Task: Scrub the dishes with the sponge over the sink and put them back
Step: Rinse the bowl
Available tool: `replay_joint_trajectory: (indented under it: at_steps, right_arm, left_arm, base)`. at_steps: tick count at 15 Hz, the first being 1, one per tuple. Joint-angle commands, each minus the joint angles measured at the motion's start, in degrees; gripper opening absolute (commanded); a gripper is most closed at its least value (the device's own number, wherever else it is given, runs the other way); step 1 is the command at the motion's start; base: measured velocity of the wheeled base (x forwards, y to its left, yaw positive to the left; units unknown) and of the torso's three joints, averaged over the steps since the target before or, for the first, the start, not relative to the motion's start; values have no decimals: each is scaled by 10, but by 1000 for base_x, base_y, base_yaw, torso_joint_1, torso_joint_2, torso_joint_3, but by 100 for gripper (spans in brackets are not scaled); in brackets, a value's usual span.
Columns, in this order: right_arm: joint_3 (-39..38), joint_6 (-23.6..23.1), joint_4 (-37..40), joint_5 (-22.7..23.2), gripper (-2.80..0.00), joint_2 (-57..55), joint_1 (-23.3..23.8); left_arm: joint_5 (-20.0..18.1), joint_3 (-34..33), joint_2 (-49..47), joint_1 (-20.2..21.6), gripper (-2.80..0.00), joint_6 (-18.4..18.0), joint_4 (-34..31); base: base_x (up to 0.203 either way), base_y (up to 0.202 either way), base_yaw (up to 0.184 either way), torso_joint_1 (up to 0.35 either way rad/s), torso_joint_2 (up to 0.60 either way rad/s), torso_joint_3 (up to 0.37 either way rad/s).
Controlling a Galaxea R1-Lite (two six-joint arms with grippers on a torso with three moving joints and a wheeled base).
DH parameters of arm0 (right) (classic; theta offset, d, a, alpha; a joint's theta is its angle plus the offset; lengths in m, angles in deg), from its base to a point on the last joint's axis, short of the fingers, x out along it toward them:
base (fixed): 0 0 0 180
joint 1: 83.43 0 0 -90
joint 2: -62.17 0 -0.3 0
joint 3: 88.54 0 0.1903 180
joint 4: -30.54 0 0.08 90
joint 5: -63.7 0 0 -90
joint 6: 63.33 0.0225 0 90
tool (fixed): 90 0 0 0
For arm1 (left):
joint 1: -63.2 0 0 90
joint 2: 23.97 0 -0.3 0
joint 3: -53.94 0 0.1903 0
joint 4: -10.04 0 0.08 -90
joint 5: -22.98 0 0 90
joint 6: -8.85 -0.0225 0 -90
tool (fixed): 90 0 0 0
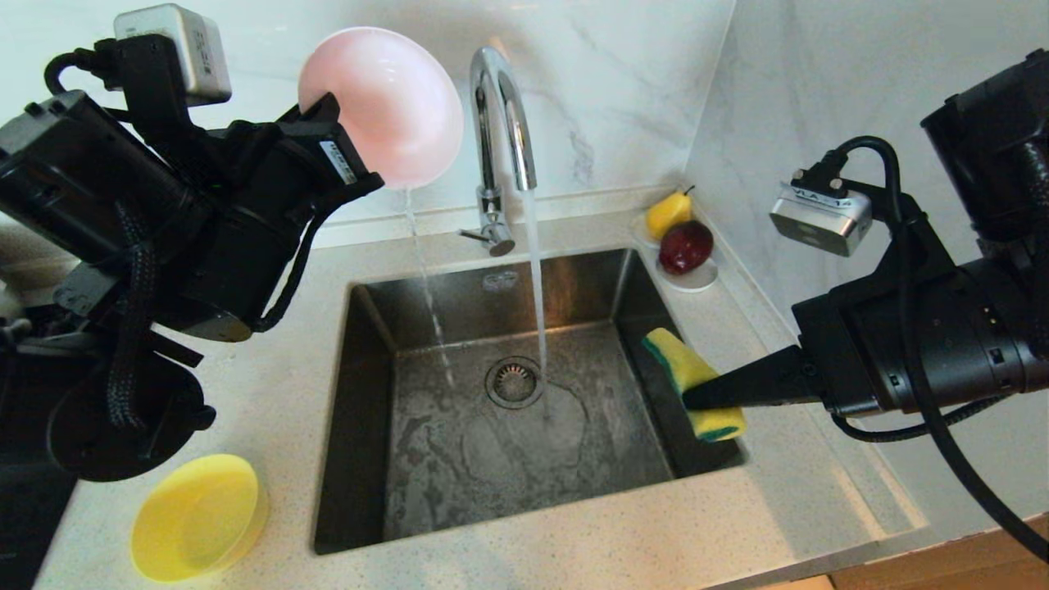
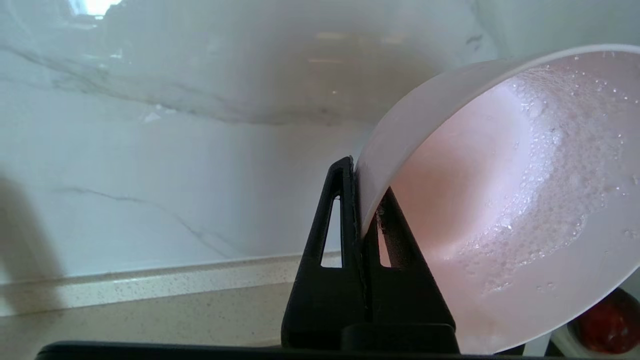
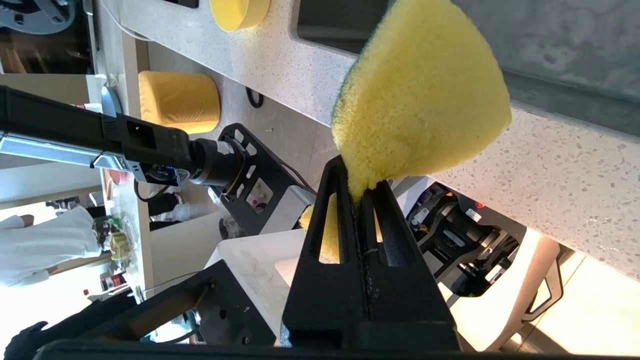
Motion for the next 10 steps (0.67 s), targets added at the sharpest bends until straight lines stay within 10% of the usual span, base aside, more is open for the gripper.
replay_joint_trajectory:
  at_steps: [1,6,10]
  right_arm:
    - [-1,2,2,1,-280,-1,-1]
    - [2,1,1,1,-280,8,-1]
    - [2,1,1,0,-280,9,0]
  left_arm:
    - [2,-8,7,1,-280,3,1]
    - [27,-28,26,12,-280,26,-211]
    - [42,53,90,45,-280,146,-569]
  base:
    - [0,0,0,0,0,0]
    - [0,0,0,0,0,0]
    - [0,0,0,0,0,0]
